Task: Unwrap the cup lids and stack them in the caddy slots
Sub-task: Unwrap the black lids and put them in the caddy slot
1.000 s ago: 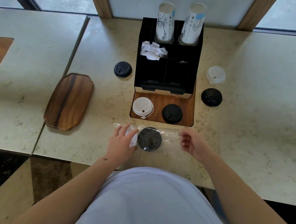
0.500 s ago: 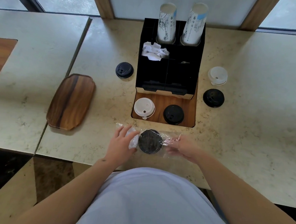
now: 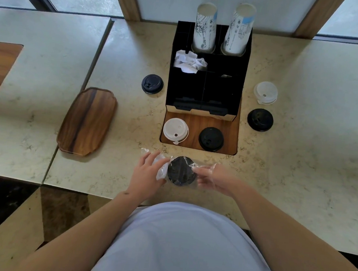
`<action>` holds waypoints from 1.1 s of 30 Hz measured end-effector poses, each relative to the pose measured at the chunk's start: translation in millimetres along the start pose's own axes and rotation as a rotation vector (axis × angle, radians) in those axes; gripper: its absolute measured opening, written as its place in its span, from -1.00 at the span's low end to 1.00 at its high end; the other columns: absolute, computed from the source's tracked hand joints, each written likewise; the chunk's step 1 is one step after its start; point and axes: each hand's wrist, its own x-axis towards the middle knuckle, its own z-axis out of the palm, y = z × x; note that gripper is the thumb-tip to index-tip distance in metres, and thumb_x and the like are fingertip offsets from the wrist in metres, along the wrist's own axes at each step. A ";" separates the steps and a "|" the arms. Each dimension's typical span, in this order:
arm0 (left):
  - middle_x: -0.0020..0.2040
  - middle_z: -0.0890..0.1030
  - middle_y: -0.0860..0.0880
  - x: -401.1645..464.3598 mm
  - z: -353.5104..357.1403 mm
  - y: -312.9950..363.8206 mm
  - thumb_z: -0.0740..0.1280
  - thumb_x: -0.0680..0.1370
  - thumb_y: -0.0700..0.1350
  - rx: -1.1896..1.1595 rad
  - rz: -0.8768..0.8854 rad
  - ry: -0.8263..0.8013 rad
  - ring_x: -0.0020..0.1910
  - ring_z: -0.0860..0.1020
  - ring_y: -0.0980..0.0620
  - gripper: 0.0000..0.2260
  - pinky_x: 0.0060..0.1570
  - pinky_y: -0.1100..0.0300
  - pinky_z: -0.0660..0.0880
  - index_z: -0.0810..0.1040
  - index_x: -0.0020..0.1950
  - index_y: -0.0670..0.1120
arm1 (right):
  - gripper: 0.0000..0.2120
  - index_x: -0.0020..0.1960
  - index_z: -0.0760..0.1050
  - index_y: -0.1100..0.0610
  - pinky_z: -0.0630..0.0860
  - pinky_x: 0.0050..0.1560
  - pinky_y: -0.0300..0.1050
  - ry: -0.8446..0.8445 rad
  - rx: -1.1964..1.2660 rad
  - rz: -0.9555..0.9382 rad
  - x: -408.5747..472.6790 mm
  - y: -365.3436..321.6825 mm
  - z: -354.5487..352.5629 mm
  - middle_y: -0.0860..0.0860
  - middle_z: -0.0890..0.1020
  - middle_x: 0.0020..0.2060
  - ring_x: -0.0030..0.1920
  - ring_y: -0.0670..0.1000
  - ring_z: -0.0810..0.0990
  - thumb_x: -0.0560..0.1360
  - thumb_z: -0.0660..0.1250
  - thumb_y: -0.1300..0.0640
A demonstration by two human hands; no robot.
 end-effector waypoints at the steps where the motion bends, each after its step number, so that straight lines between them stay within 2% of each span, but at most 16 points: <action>1: 0.57 0.29 -0.01 0.1 -0.3 -0.3 0.54 0.46 0.04 0.008 0.003 0.001 0.56 0.12 -0.17 -0.36 0.49 -0.15 0.26 0.38 0.49 0.15 | -0.67 0.04 0.62 0.23 0.66 -0.17 -0.14 -0.002 -0.012 0.014 0.1 -0.6 1.4 0.08 0.66 -0.29 -0.33 -0.03 0.63 0.40 0.59 0.07; 3: 0.57 0.30 -0.01 0.5 -0.6 -0.4 0.53 0.46 0.06 0.009 0.006 0.005 0.56 0.12 -0.17 -0.38 0.50 -0.15 0.23 0.39 0.49 0.15 | -0.66 0.03 0.63 0.17 0.65 -0.11 -0.16 0.001 -0.060 0.029 -1.5 -0.9 2.5 0.05 0.70 -0.23 -0.27 -0.04 0.66 0.36 0.62 0.04; 6: 0.57 0.30 -0.02 1.0 -0.9 -0.2 0.52 0.47 0.07 0.002 -0.003 0.004 0.57 0.12 -0.18 -0.39 0.49 -0.16 0.23 0.41 0.48 0.13 | -0.56 0.09 0.64 0.16 0.67 -0.02 -0.12 0.008 -0.087 0.022 -3.7 -0.8 2.6 0.09 0.73 -0.01 -0.01 0.06 0.69 0.31 0.65 -0.01; 10: 0.56 0.33 -0.04 2.0 -0.5 -1.4 0.51 0.48 0.07 0.005 0.008 0.004 0.55 0.15 -0.20 -0.43 0.48 -0.12 0.26 0.44 0.47 0.10 | -0.57 0.15 0.60 0.23 0.63 0.15 0.04 -0.021 -0.061 0.023 -7.6 -4.4 7.1 0.15 0.74 0.00 0.07 0.13 0.71 0.38 0.60 0.06; 15: 0.54 0.36 -0.06 3.3 0.0 -3.0 0.51 0.47 0.07 0.013 0.009 0.016 0.52 0.19 -0.23 -0.45 0.45 -0.12 0.30 0.47 0.44 0.10 | -0.57 0.19 0.56 0.23 0.68 -0.12 -0.08 -0.025 0.017 0.010 -10.0 -5.1 10.6 0.17 0.74 -0.10 -0.18 0.05 0.71 0.40 0.59 0.15; 19: 0.55 0.34 -0.04 3.8 -0.4 -1.8 0.52 0.46 0.08 0.045 0.005 -0.001 0.53 0.17 -0.22 -0.43 0.43 -0.16 0.34 0.44 0.45 0.13 | -0.65 0.17 0.58 0.28 0.68 0.00 0.00 0.001 -0.008 0.026 -8.2 0.8 10.5 0.18 0.74 -0.12 -0.22 0.03 0.68 0.45 0.54 0.18; 22: 0.57 0.30 -0.03 4.4 0.3 -0.1 0.51 0.47 0.10 0.043 -0.012 -0.018 0.55 0.14 -0.20 -0.42 0.42 -0.18 0.35 0.42 0.46 0.16 | -0.68 0.17 0.55 0.36 0.68 -0.17 -0.11 0.046 -0.010 0.023 -11.9 4.4 2.7 0.16 0.71 -0.18 -0.27 0.00 0.65 0.50 0.47 0.20; 26: 0.57 0.31 -0.02 3.6 1.4 2.2 0.50 0.47 0.12 0.037 -0.030 -0.007 0.55 0.16 -0.20 -0.42 0.37 -0.21 0.40 0.41 0.46 0.17 | -0.76 0.12 0.59 0.24 0.58 -0.25 -0.20 0.104 -0.071 -0.010 -27.5 7.1 -17.8 0.17 0.70 -0.04 -0.23 -0.02 0.63 0.53 0.44 0.11; 29: 0.55 0.33 -0.03 4.1 1.7 3.6 0.51 0.45 0.13 0.022 -0.048 0.002 0.53 0.18 -0.20 -0.42 0.30 -0.23 0.44 0.43 0.44 0.17 | -0.71 0.13 0.59 0.23 0.51 -0.32 -0.25 0.144 -0.055 -0.037 -41.6 6.0 -38.4 0.11 0.64 -0.14 -0.31 -0.07 0.55 0.54 0.42 0.03; 33: 0.53 0.34 -0.05 6.3 2.9 5.8 0.50 0.45 0.14 0.044 -0.061 0.017 0.50 0.21 -0.21 -0.43 0.30 -0.22 0.39 0.45 0.44 0.16 | -0.65 0.12 0.62 0.17 0.50 -0.34 -0.23 0.303 -0.031 -0.106 -55.7 -0.7 -61.9 0.07 0.67 -0.16 -0.32 -0.07 0.55 0.51 0.43 -0.08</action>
